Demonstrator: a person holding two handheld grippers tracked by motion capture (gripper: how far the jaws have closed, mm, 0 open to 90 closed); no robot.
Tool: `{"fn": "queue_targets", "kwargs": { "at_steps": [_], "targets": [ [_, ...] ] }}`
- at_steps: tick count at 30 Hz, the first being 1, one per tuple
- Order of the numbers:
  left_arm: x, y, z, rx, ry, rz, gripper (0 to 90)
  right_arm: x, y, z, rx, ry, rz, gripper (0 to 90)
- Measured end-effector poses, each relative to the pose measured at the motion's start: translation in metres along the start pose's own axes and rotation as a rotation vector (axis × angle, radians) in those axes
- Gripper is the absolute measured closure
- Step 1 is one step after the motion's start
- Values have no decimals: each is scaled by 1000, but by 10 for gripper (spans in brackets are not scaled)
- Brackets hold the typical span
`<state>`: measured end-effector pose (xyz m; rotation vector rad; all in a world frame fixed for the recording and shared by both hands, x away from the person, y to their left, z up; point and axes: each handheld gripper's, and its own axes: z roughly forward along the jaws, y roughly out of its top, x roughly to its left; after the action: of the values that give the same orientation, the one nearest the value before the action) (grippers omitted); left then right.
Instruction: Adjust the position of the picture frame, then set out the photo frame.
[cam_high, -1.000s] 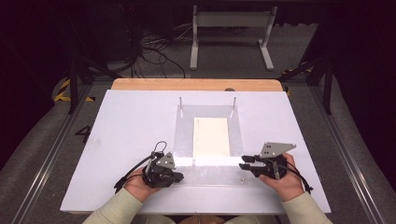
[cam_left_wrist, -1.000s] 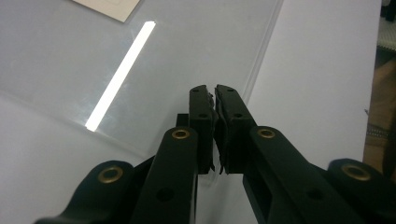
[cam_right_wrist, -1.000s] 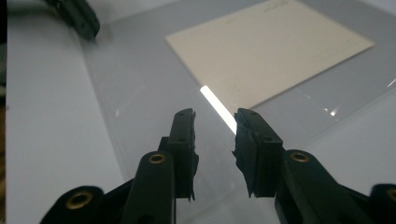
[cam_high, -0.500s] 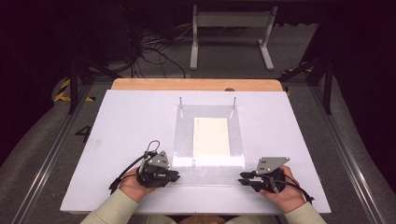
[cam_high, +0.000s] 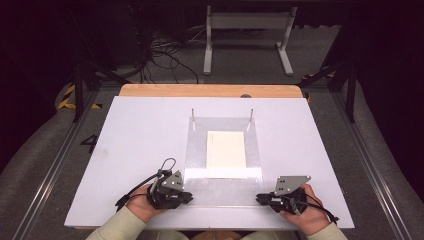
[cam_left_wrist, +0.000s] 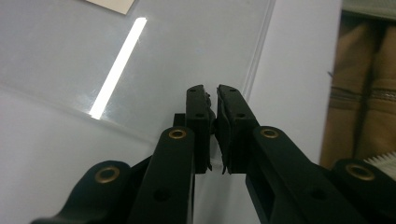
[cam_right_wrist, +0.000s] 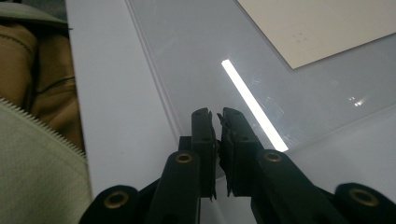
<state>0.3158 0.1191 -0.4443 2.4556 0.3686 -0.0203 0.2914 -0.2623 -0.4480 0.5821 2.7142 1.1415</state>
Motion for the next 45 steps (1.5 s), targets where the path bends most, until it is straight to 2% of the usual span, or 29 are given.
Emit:
{"fn": "queue_targets", "kwargs": {
  "at_steps": [3, 8, 12, 19, 20, 21, 22, 24, 25, 26, 27, 31, 33, 34, 36, 39, 40, 41, 45],
  "targets": [
    [-9, 0, -1, 21, -17, 27, 835, 8, -3, -3, 9, 24, -3, 832],
    [-18, -4, -2, 35, -57, 46, 834, 19, -4, -6, 27, 47, -11, 832],
    [-20, -6, -3, 36, -71, 44, 833, 25, -5, -7, 31, 65, -13, 832],
    [-20, -7, -4, 43, -84, 36, 827, 27, -5, -7, 33, 84, 0, 827],
    [-19, -7, -5, 42, -99, 31, 818, 27, -5, -7, 34, 90, 6, 814],
    [-18, -7, -5, 41, -113, 29, 780, 25, -5, -7, 25, 103, 27, 752],
    [-17, -7, -7, 35, -123, 22, 780, 25, -5, -7, 25, 103, 27, 752],
    [-15, -6, -10, 12, -127, 5, 715, 23, -4, -11, -7, 74, 25, 695],
    [-14, -5, -11, 0, -119, -11, 676, 19, -4, -17, -43, 43, 30, 673],
    [-12, -5, -14, -13, -109, -19, 676, 19, -4, -17, -43, 43, 30, 673],
    [-12, -4, -16, -23, -90, -28, 652, 16, -3, -23, -72, 20, 42, 664],
    [-7, -3, -25, -123, -50, -53, 603, 10, -1, -35, -134, -43, 70, 630],
    [-4, -3, -30, -163, -29, -53, 600, 7, 0, -37, -151, -66, 81, 610],
    [-2, -3, -34, -199, -7, -62, 597, 6, 1, -39, -157, -76, 83, 607],
    [1, -2, -38, -234, 19, -78, 581, 1, 4, -43, -177, -101, 93, 603],
    [11, -3, -45, -296, 55, -127, 558, -5, 8, -46, -194, -121, 105, 595],
    [15, -3, -47, -307, 62, -134, 547, -7, 10, -46, -199, -127, 108, 593],
    [20, -4, -49, -325, 76, -158, 542, -8, 12, -46, -201, -133, 109, 593],
    [35, -3, -53, -366, 134, -185, 511, -15, 21, -43, -207, -154, 121, 582]
  ]
}}
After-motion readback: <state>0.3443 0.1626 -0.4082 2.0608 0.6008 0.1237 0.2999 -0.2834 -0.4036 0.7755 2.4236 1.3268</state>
